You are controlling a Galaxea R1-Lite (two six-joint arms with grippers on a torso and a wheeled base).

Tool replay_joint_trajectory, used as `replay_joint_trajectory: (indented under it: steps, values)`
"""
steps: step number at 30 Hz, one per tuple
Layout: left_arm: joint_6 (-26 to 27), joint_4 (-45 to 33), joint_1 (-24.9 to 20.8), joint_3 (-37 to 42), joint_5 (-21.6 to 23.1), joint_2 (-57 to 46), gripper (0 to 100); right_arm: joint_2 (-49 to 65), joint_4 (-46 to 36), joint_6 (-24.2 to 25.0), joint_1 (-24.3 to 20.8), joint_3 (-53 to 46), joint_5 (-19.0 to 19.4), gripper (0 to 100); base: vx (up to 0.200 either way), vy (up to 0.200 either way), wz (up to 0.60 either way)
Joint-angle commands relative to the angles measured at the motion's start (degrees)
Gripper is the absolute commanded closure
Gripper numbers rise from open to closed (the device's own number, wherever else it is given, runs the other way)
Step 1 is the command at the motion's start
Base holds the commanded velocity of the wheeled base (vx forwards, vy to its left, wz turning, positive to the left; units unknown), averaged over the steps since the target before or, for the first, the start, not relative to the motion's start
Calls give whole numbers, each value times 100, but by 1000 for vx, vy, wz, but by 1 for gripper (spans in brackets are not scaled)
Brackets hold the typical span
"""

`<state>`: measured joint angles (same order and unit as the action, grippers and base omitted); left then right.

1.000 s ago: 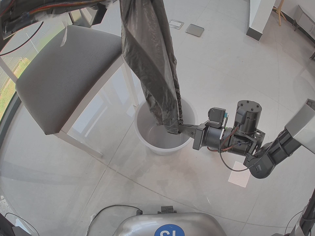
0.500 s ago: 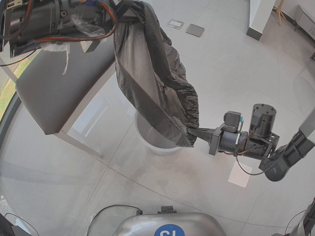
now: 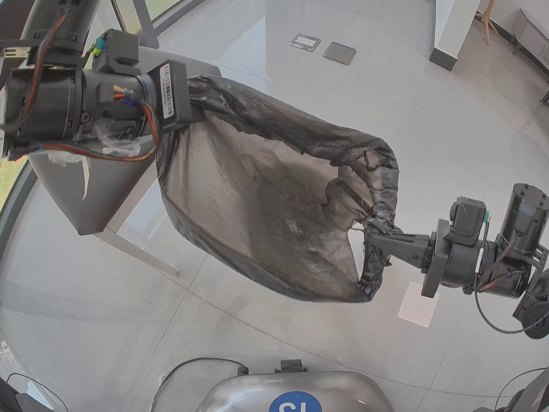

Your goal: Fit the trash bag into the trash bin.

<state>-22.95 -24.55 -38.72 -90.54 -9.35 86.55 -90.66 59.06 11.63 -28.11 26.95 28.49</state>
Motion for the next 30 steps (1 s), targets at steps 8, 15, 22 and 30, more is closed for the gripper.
replay_joint_trajectory:
  steps: [8, 15, 22, 30]
  values:
    - [142, -58, 40, 502, -111, -534, 100, -321, 0, 32, -713, -349, -485, 100, 0, 0, 0]
    - [151, 21, -215, 581, -41, -262, 100, -874, 316, 50, -661, -270, -476, 100, 0, 0, 0]
    - [107, 460, -619, 159, 12, 696, 100, -1068, 914, 41, -19, -894, -423, 100, 0, 0, 0]
    - [-359, 486, -681, -315, 126, 1795, 100, -1094, 1512, -3, 834, -2071, -72, 100, 0, 0, 0]
